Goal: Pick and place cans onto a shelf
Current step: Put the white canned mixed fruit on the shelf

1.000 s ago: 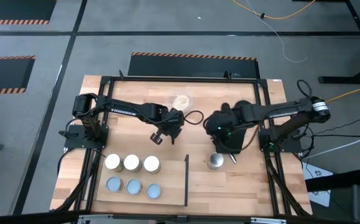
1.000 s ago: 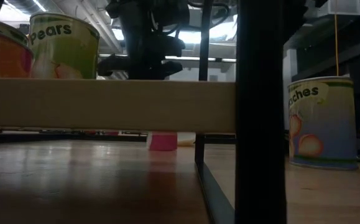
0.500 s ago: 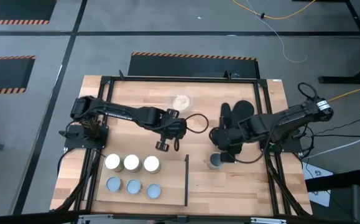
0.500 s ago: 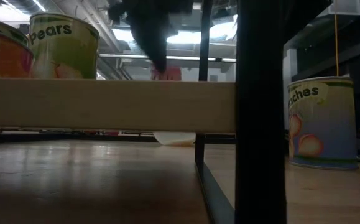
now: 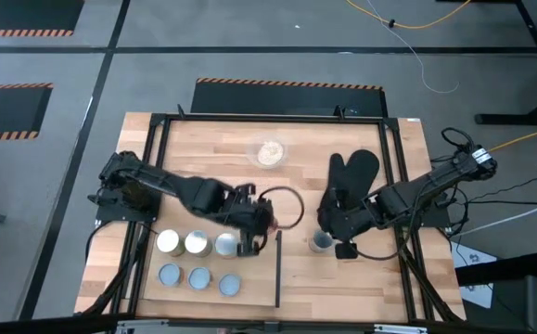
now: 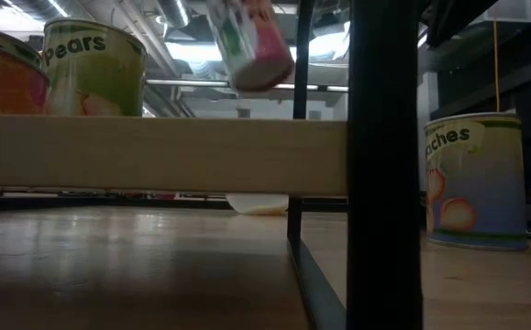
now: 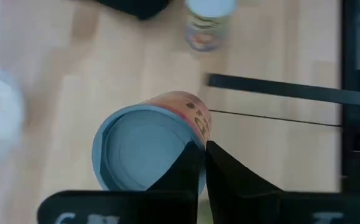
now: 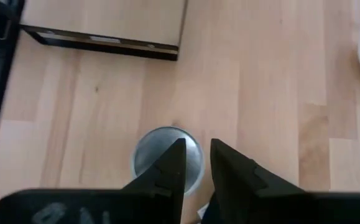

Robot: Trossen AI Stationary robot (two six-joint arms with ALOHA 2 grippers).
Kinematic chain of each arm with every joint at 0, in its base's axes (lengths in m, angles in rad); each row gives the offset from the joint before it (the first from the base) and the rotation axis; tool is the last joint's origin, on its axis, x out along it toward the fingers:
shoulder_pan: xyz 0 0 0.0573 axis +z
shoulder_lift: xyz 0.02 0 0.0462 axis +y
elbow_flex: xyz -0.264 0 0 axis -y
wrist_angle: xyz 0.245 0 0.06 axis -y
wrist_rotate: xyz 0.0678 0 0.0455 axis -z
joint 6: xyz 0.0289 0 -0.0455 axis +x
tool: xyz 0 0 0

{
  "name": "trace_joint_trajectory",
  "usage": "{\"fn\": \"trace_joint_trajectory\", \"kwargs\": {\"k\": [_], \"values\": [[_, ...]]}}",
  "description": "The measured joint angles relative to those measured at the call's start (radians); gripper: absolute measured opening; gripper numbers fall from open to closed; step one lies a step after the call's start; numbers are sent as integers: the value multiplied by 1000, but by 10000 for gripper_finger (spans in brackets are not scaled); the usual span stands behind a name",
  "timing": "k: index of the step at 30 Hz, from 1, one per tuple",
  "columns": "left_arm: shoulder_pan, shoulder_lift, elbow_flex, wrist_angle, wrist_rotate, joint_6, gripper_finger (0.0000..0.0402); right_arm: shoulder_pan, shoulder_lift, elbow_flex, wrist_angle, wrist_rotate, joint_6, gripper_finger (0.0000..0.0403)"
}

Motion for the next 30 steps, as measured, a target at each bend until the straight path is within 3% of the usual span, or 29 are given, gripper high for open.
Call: {"fn": "trace_joint_trajectory", "kwargs": {"k": [13,20,30], "values": [[-220,10,0,55,-2,-355,5,56,0,0,6,0,20,78],[-297,58,3,180,-40,-391,6,59,0,0,32,0,18,78],[-338,153,0,154,-56,-436,6,59,-1,0,58,0,15,78]]}}
